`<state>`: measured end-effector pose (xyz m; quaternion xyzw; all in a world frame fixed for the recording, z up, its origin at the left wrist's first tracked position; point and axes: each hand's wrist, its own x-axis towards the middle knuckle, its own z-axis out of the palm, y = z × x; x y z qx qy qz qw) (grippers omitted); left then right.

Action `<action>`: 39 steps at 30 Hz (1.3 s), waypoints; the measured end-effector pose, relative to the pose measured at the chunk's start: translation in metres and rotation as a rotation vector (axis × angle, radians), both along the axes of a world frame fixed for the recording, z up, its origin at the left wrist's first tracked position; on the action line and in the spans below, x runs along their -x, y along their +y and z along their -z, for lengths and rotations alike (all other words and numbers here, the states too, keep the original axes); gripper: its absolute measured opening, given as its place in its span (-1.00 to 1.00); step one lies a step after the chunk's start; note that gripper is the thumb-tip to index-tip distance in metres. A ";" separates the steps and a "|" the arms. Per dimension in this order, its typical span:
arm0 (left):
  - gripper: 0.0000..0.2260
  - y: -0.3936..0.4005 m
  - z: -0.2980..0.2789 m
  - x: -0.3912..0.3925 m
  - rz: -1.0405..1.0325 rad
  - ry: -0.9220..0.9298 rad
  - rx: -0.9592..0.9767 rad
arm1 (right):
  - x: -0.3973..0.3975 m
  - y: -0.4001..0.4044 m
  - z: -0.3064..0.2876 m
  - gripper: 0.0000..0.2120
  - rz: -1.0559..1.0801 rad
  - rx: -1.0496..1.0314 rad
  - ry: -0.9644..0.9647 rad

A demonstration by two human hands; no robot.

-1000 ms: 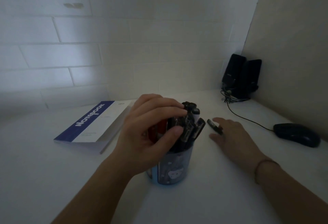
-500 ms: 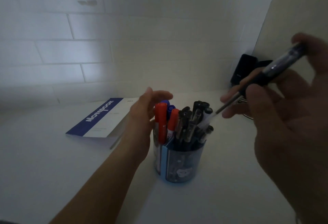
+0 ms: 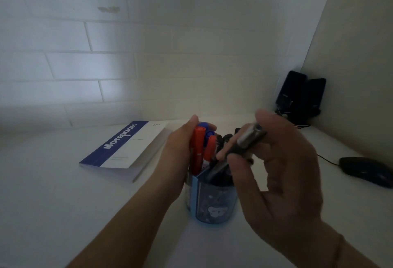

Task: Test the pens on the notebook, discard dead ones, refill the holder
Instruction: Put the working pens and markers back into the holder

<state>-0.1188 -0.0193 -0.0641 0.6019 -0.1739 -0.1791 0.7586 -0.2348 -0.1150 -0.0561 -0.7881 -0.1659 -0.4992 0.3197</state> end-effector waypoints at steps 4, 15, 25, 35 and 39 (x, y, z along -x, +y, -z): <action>-0.61 0.002 0.002 -0.005 -0.026 -0.078 0.010 | 0.000 -0.003 -0.005 -0.64 0.083 0.104 0.010; -0.57 0.006 0.005 -0.019 -0.040 -0.122 0.002 | -0.003 -0.019 0.000 -0.66 0.311 0.306 0.211; -0.55 0.005 0.004 -0.019 0.005 -0.020 -0.066 | 0.006 -0.002 0.051 0.21 -0.008 -0.421 0.677; -0.66 0.001 0.010 -0.018 -0.021 -0.042 -0.125 | -0.011 -0.043 0.055 -0.02 -0.044 -0.276 0.752; -0.63 -0.005 0.018 -0.018 0.002 -0.068 -0.173 | -0.011 -0.044 0.055 -0.04 -0.022 -0.304 0.774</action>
